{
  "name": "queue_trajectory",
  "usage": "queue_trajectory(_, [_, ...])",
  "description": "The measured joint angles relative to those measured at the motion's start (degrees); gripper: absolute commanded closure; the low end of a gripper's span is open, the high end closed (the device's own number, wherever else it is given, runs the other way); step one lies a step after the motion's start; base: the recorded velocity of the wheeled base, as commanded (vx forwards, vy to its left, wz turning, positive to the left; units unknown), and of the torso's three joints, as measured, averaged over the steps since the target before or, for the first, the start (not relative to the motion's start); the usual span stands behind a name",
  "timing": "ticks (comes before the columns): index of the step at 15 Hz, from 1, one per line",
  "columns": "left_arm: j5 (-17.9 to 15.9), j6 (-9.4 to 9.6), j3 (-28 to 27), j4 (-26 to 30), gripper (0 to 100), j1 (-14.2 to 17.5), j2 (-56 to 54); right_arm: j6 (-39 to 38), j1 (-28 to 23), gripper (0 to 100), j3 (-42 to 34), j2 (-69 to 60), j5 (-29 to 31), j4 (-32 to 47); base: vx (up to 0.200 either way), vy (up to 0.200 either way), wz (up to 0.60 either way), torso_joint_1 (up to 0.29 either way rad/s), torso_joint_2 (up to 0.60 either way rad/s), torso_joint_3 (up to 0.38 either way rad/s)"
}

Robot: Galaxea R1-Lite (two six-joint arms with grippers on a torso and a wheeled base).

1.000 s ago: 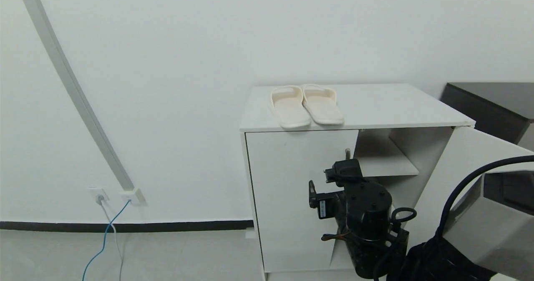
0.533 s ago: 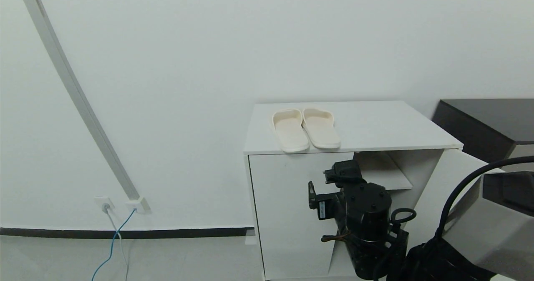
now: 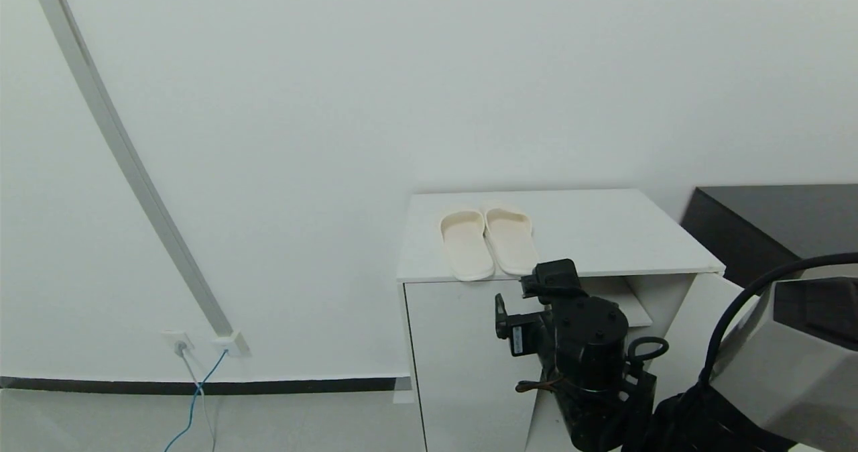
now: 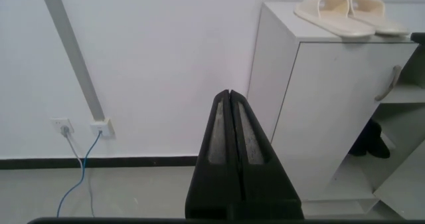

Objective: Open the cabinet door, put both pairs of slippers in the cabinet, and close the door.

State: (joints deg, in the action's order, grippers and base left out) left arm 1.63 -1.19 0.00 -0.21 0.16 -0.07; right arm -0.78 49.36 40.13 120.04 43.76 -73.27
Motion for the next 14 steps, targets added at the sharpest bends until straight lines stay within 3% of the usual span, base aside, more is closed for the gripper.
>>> queue_trajectory(8, [-0.16, 0.27, 0.0, 0.0, 100, 0.0, 0.0, 0.07, 0.0, 0, -0.06, -0.37, -3.47, 0.0, 0.0, 0.0, 0.0, 0.178, -0.37, -0.203])
queue_trajectory(14, [-0.24, 0.4, 0.0, 0.0, 100, 0.0, 0.0, -2.41, -0.6, 0, 9.53, -4.02, -3.72, 18.77, 0.0, 0.0, 0.0, 0.023, -0.05, -0.024])
